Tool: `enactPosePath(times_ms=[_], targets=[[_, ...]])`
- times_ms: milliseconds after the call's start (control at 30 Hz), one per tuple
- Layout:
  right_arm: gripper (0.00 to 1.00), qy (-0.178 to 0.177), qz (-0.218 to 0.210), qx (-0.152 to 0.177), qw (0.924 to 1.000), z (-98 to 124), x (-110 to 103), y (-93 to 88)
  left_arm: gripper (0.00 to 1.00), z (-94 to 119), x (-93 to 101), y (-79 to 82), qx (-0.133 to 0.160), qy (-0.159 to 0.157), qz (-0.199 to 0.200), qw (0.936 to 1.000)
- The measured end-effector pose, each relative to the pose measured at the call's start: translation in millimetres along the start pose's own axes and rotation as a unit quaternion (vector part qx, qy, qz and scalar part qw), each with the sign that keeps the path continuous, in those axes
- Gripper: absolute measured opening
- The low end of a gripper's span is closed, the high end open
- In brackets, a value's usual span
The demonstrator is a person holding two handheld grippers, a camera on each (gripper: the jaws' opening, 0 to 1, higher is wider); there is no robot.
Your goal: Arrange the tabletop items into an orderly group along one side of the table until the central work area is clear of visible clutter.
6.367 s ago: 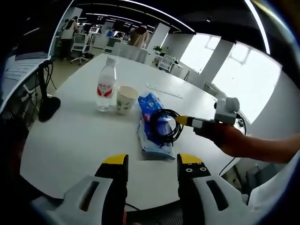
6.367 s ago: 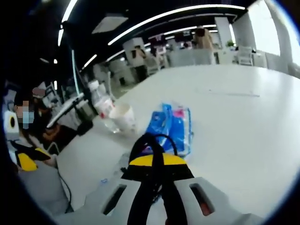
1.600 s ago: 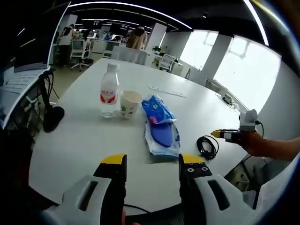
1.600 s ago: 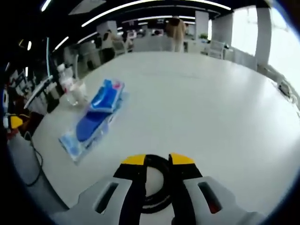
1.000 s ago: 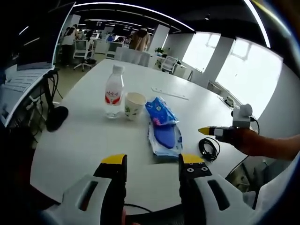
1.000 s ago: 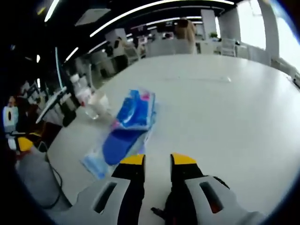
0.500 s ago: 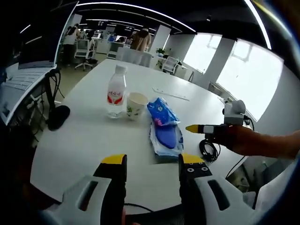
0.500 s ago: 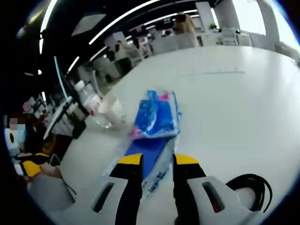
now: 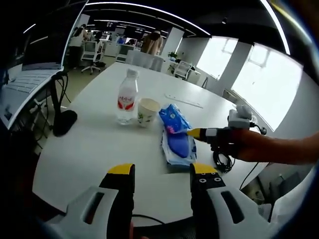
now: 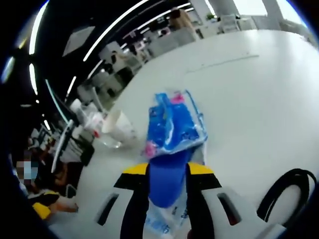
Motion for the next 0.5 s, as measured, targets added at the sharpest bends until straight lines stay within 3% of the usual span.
enactPosePath(times_ms=[500], targets=[[0.28, -0.003, -0.061, 0.013, 0.9981, -27.4, -4.7, 7.2, 0.43, 1.5, -3.5, -2.2, -0.002, 0.004, 0.008, 1.0]])
Point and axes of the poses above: the point that each gripper's makers call its tool centre point, and the gripper's own axes: z roughly backward along the fingers, x roughly to its right, y roughly out of its top, the point moved 10 cm from there along z, roughly backward along the fingers, and after that the axes turned 11 degrees about y, right-handed, at the moved point
